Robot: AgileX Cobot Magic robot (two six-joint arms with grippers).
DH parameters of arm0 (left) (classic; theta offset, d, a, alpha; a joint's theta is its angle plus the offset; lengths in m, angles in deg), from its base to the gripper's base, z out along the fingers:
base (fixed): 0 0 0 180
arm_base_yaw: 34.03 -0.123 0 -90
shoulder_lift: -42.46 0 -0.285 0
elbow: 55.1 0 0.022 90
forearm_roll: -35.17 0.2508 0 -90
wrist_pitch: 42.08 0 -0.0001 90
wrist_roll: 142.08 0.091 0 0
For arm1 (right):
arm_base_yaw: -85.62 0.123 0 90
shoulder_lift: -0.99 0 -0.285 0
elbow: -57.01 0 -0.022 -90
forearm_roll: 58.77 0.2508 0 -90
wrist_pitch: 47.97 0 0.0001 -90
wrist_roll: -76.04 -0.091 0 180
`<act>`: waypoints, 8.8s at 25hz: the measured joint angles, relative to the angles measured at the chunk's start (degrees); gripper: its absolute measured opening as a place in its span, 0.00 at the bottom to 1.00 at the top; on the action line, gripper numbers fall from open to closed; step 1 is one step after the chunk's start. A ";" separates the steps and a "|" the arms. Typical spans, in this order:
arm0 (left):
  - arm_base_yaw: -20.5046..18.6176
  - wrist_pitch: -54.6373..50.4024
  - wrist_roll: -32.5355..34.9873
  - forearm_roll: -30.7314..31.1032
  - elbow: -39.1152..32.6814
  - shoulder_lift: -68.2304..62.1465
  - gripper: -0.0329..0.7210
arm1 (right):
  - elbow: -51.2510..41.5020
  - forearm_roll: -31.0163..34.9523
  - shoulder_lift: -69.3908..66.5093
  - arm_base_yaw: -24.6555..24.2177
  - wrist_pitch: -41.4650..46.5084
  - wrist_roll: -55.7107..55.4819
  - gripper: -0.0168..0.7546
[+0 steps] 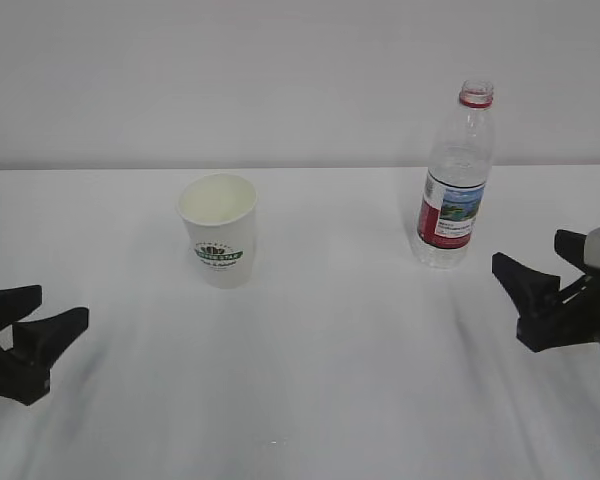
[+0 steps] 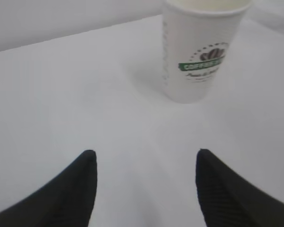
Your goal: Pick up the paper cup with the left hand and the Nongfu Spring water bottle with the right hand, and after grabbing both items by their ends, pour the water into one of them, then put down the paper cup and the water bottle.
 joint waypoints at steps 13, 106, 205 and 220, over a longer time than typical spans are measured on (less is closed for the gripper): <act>0.00 0.00 0.00 15.88 0.00 0.00 0.92 | 0.00 -7.27 0.00 0.00 -0.21 -0.11 0.76; 0.00 0.13 -1.91 9.45 0.00 0.00 0.82 | 36.98 -3.80 -31.01 0.00 -0.64 -3.28 0.71; 0.98 0.48 -1.91 19.48 21.30 -19.51 0.96 | 2.86 -8.24 0.84 -0.20 3.17 -1.81 0.65; 9.90 0.48 -1.91 10.87 30.04 -28.33 0.96 | 2.86 -8.24 0.84 -0.20 3.17 -1.81 0.65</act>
